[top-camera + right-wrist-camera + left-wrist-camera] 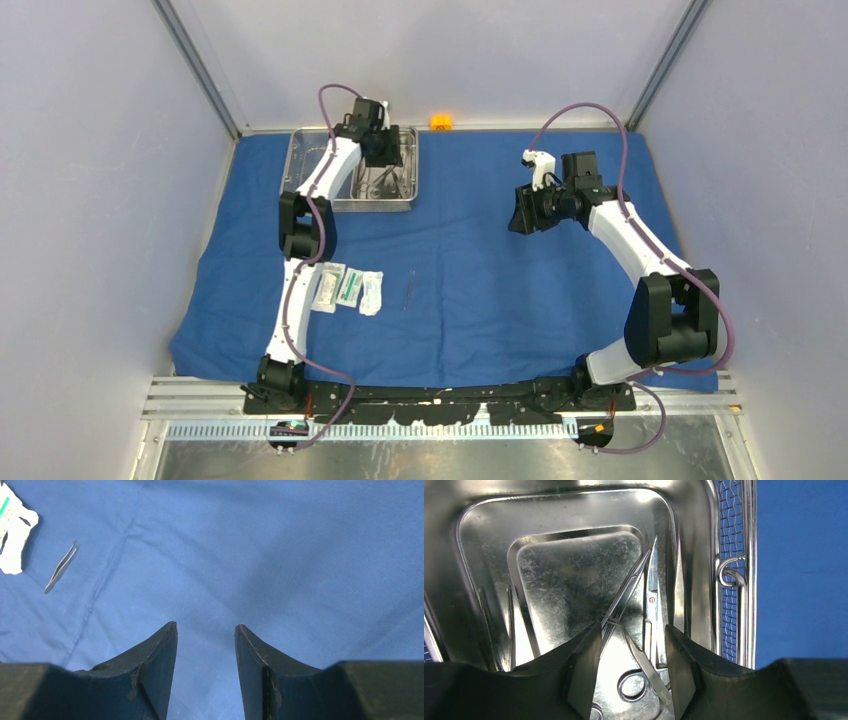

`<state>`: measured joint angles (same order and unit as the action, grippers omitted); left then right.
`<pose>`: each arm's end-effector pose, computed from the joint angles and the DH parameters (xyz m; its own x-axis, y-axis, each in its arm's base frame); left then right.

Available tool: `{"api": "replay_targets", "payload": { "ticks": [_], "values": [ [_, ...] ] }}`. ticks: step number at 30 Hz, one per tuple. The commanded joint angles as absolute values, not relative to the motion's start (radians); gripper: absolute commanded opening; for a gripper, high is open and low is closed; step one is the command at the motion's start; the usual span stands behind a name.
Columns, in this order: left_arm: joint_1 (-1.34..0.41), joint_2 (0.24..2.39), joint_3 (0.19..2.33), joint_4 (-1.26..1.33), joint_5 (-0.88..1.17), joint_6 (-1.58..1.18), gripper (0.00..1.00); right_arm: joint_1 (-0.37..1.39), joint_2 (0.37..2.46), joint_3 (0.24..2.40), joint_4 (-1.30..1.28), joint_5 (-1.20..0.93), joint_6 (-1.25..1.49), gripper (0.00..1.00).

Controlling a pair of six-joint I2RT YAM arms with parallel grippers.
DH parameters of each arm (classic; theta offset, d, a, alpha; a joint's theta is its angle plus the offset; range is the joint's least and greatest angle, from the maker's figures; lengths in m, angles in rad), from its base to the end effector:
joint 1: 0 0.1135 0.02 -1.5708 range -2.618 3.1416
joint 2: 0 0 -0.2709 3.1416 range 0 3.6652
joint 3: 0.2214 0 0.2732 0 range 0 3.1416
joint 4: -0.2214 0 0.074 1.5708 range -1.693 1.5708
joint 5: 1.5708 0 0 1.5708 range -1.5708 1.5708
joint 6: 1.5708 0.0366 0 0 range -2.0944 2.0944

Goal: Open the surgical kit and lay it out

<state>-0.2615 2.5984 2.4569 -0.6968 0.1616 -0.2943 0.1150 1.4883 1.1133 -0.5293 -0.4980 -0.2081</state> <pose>0.5760 -0.1603 0.1934 -0.7915 -0.0845 -0.6053 0.1353 0.9416 -0.3085 0.3291 0.0556 0.2582 -0.6825 -0.2615 -0.6825 -0.5470 0.8021 0.2396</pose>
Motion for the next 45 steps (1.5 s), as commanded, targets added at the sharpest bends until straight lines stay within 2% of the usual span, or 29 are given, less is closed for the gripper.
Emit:
{"api": "replay_targets", "payload": {
  "ticks": [1,6,15,20,25,36,45],
  "values": [
    [-0.246,2.603,2.463,-0.674,0.192,-0.342,0.50,0.119,1.463,1.134,-0.515,-0.491,-0.221,0.51],
    [-0.241,2.612,2.465,-0.671,0.200,-0.354,0.44,0.119,1.461,1.132,-0.516,-0.491,-0.221,0.51],
    [-0.225,2.652,2.497,-0.684,0.223,-0.397,0.43,0.118,1.456,1.127,-0.515,-0.489,-0.221,0.51],
    [-0.220,2.647,2.494,-0.682,0.238,-0.406,0.34,0.119,1.456,1.127,-0.516,-0.488,-0.219,0.51],
    [-0.216,2.635,2.497,-0.666,0.245,-0.405,0.20,0.120,1.459,1.127,-0.516,-0.486,-0.219,0.51],
    [-0.197,2.597,2.517,-0.653,0.259,-0.411,0.00,0.118,1.462,1.133,-0.522,-0.485,-0.217,0.51],
    [-0.174,2.498,2.513,-0.637,0.318,-0.422,0.00,0.121,1.453,1.158,-0.533,-0.492,-0.213,0.51]
  ]
}}
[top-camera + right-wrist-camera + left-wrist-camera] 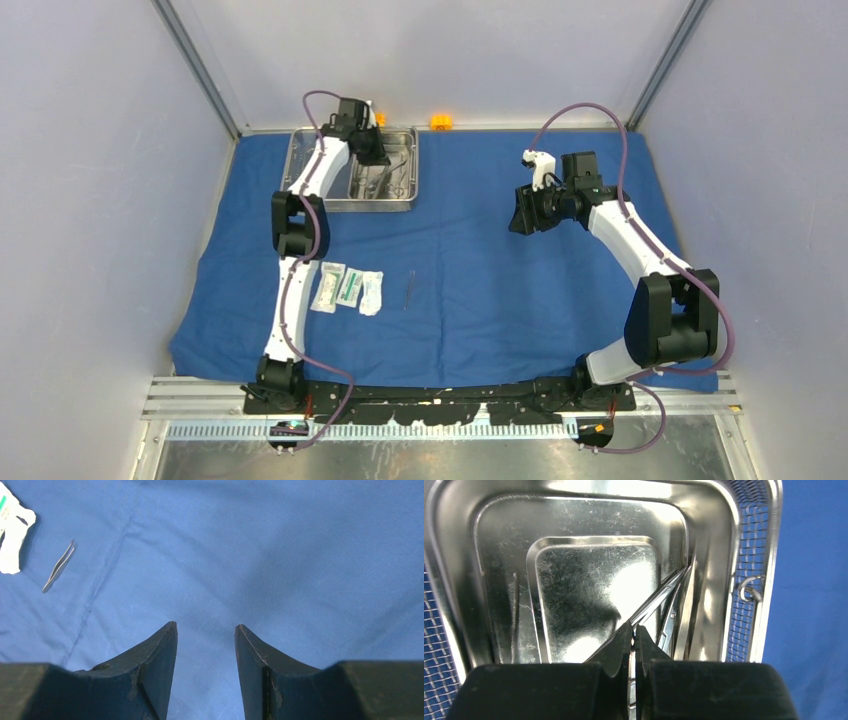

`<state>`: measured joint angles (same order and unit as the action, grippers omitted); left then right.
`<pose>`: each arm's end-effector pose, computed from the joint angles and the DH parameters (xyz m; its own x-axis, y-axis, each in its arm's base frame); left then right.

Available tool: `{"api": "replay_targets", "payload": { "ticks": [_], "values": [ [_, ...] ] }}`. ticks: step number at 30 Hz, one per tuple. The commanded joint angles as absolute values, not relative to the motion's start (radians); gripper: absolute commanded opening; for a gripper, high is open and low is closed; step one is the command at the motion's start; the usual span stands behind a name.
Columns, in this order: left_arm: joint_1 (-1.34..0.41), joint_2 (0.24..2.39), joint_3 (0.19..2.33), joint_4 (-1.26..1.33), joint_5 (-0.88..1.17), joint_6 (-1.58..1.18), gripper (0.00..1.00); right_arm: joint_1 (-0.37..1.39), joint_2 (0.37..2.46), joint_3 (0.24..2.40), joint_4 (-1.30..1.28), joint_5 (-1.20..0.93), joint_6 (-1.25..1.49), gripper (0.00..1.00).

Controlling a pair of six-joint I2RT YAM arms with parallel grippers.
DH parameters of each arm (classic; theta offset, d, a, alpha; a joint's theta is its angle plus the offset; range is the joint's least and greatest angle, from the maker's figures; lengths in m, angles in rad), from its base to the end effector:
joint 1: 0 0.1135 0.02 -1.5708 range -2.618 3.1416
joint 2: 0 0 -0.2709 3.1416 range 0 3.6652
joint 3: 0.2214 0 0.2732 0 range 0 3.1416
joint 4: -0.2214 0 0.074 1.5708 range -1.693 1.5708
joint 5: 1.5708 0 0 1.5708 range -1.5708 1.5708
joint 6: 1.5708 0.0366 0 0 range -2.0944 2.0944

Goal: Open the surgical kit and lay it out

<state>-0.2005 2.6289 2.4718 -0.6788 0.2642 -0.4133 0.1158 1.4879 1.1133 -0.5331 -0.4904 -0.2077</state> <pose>0.5880 -0.1293 0.1828 -0.8120 -0.2306 -0.5362 0.0412 0.8937 -0.4467 0.3288 0.0556 0.2580 -0.6856 -0.2629 -0.6789 -0.5429 0.8059 0.2363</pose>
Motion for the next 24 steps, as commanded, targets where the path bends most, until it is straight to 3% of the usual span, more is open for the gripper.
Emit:
{"api": "replay_targets", "payload": {
  "ticks": [1,13,19,24],
  "values": [
    [-0.171,2.483,2.511,-0.631,0.336,-0.427,0.00,0.120,1.452,1.164,-0.537,-0.491,-0.214,0.51],
    [-0.151,2.269,2.339,-0.527,0.549,-0.472,0.00,0.157,1.485,1.272,-0.577,-0.531,-0.221,0.51],
    [-0.148,2.114,2.020,-0.081,0.931,-0.743,0.00,0.205,1.509,1.326,-0.502,-0.676,-0.117,0.51],
    [-0.182,1.974,1.692,0.376,1.037,-1.006,0.00,0.267,1.551,1.348,-0.344,-0.776,0.060,0.52]
  ]
}}
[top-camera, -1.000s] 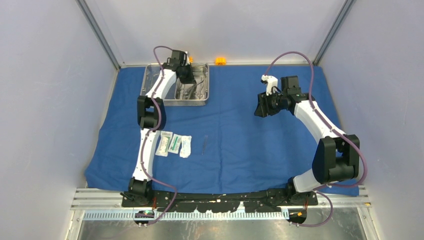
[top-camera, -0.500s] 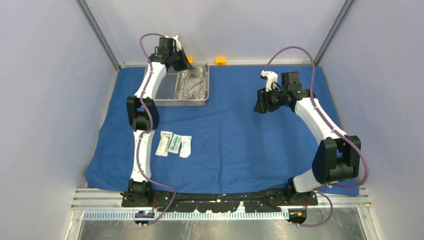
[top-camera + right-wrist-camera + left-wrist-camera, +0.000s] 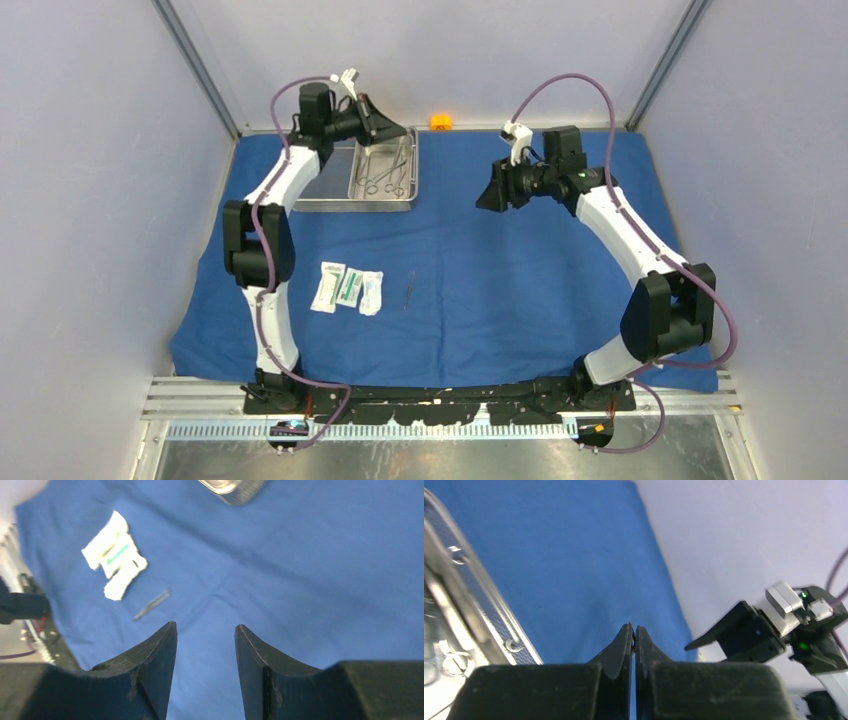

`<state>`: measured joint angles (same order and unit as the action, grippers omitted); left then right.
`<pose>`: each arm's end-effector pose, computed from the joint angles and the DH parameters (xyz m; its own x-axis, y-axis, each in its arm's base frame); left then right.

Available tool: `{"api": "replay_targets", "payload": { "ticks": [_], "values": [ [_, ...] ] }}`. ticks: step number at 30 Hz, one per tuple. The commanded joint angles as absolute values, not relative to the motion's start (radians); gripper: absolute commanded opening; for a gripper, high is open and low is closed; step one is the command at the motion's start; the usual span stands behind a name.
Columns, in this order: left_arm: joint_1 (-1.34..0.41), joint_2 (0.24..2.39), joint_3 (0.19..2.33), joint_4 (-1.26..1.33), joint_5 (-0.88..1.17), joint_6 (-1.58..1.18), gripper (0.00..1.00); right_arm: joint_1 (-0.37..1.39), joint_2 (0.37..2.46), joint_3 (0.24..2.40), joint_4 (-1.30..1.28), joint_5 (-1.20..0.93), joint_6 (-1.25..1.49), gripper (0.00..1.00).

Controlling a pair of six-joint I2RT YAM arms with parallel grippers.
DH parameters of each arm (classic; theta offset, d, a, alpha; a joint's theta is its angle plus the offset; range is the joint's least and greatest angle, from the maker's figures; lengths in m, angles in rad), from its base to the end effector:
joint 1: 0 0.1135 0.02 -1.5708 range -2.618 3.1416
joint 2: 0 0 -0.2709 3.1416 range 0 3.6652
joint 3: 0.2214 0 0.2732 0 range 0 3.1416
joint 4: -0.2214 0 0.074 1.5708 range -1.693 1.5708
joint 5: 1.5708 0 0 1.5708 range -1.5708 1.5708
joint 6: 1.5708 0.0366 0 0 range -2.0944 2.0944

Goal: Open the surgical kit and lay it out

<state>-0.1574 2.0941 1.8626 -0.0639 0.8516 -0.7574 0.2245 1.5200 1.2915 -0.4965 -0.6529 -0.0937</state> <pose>0.5117 -0.1091 0.3168 -0.7682 -0.3363 -0.5447 0.3940 0.4221 -0.8164 0.3427 0.1011 0.3138 -0.5856 -0.2100 -0.7829 -0.6779 0.6564 0.3311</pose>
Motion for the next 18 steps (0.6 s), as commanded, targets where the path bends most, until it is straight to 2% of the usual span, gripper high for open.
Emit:
{"api": "replay_targets", "payload": {
  "ticks": [1,4,8,12,18],
  "values": [
    [-0.192,1.946,1.642,0.407,1.037,-1.019,0.00,0.280,1.561,1.352,-0.318,-0.793,0.096,0.52],
    [-0.235,1.850,1.503,0.412,0.982,-0.996,0.00,0.311,1.592,1.338,-0.202,-0.801,0.243,0.52],
    [-0.304,1.713,1.408,0.144,0.787,-0.814,0.00,0.352,1.622,1.333,-0.102,-0.762,0.397,0.52],
    [-0.380,1.654,1.404,-0.085,0.596,-0.746,0.00,0.399,1.641,1.338,-0.086,-0.691,0.476,0.54],
    [-0.442,1.640,1.435,-0.244,0.425,-0.695,0.00,0.422,1.641,1.270,0.060,-0.702,0.596,0.54]
  ]
}}
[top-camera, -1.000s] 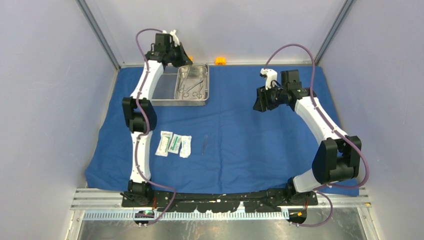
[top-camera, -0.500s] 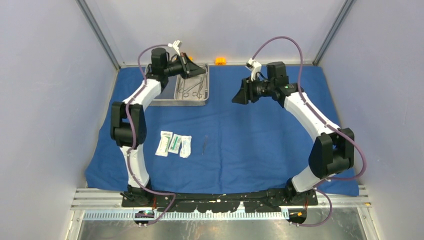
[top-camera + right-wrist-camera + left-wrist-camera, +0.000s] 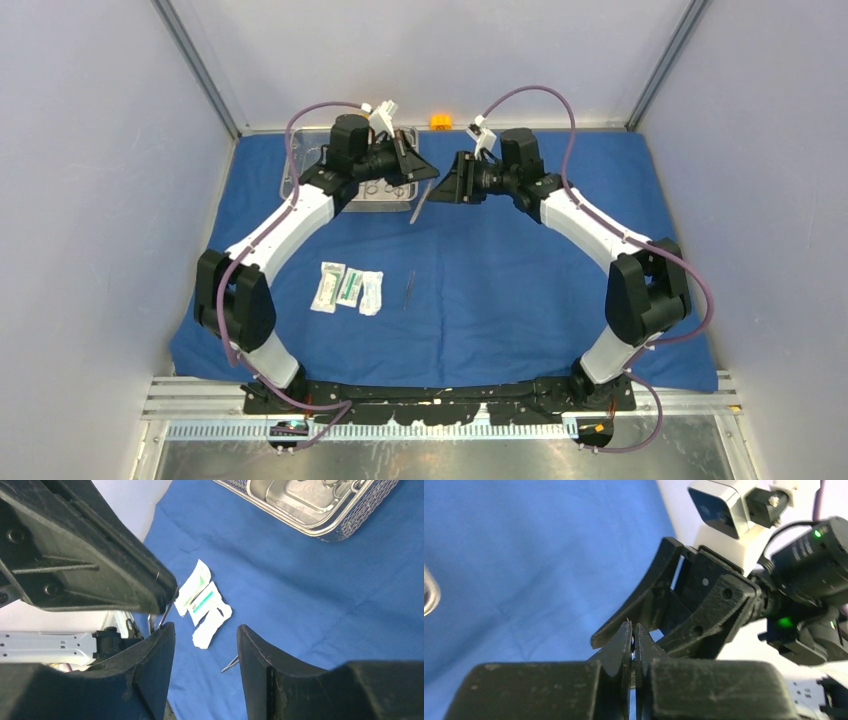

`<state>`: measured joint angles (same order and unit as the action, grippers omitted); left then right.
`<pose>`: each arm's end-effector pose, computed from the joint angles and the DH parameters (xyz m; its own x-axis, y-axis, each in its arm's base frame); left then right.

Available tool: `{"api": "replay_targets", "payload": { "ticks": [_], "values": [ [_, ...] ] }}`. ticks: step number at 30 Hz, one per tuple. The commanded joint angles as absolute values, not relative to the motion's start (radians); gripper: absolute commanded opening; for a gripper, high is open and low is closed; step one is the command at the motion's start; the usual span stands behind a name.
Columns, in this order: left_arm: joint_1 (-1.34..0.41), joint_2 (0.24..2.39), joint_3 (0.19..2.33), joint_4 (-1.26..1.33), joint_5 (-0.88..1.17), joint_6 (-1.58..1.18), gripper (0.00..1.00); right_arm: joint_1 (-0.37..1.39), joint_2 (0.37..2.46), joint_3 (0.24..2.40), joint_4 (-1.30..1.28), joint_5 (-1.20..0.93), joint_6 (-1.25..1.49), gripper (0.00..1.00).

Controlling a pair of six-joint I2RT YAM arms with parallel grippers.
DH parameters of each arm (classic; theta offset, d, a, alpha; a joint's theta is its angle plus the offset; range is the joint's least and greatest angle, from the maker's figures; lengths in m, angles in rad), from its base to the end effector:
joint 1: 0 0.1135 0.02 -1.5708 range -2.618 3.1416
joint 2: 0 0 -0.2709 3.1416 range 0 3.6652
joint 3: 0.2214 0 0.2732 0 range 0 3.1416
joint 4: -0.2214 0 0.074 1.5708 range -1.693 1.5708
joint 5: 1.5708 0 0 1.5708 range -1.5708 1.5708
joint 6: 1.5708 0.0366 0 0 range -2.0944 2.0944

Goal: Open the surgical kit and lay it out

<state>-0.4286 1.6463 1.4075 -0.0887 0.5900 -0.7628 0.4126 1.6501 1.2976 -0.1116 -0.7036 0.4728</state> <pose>0.3667 -0.1899 0.3453 -0.7812 -0.2743 -0.5608 0.3939 0.4805 -0.7836 0.3601 0.1835 0.3022 -0.7457 0.0527 -0.6642 -0.5573 0.4971 0.6650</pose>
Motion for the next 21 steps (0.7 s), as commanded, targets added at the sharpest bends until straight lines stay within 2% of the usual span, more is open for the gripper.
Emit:
{"api": "replay_targets", "payload": {
  "ticks": [1,11,21],
  "values": [
    [-0.450,1.641,1.436,-0.250,0.414,-0.696,0.00,0.423,1.639,1.263,0.076,-0.707,0.606,0.54],
    [-0.471,1.658,1.470,-0.299,0.344,-0.681,0.00,0.423,1.592,1.191,0.087,-0.711,0.555,0.53],
    [-0.483,1.651,1.467,-0.317,0.257,-0.727,0.00,0.428,1.648,1.204,0.140,-0.694,0.641,0.51]
  ]
}}
